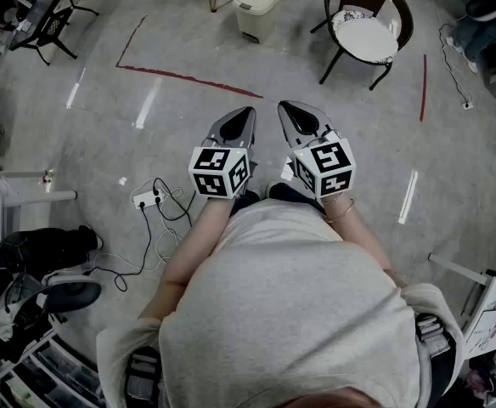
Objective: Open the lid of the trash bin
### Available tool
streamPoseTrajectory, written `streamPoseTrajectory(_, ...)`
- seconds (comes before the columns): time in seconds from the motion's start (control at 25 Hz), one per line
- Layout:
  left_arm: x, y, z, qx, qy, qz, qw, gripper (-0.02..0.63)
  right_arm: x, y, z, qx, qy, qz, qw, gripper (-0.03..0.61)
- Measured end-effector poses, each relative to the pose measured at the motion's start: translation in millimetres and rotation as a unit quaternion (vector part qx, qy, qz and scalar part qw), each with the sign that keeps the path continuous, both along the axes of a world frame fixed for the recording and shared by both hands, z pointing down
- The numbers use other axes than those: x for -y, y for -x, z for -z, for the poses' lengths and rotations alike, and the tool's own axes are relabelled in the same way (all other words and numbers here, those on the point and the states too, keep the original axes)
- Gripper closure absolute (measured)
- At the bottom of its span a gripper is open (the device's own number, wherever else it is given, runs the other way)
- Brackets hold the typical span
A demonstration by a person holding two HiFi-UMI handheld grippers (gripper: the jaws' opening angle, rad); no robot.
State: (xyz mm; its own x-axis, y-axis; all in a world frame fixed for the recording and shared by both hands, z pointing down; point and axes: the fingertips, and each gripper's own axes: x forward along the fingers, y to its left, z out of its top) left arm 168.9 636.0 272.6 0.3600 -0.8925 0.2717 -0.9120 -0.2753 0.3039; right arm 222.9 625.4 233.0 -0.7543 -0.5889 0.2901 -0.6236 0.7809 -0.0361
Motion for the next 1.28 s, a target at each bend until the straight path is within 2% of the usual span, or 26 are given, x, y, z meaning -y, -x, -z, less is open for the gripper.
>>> streamPoseTrajectory(0.4,-1.3,-7.5,-12.6,-0.004,0.02,-0.01,0.9997,0.606,-2.4,0.1,-15.1,-0.006,0.033,0.001,0.999,0.572)
streamPoseTrajectory(0.68,8.6,-10.6,-11.6,-0.008,0.008,0.01,0.9999,0.606,4.6,-9.9,-15.4,0.032,0.048,0.016,0.998,0.572)
streamPoseTrajectory(0.96,11.3,-14.3,-16.1,-0.033,0.003,0.053,0.998,0.606,6.7,-20.7,-30.0,0.031,0.067,0.036,0.997,0.572)
streamPoseTrajectory(1.28,36.9,0.4,-27.4,-0.019,0.009,0.053,0.9983,0.606,34.7,-10.2,-39.2,0.045,0.076,0.034,0.996,0.572)
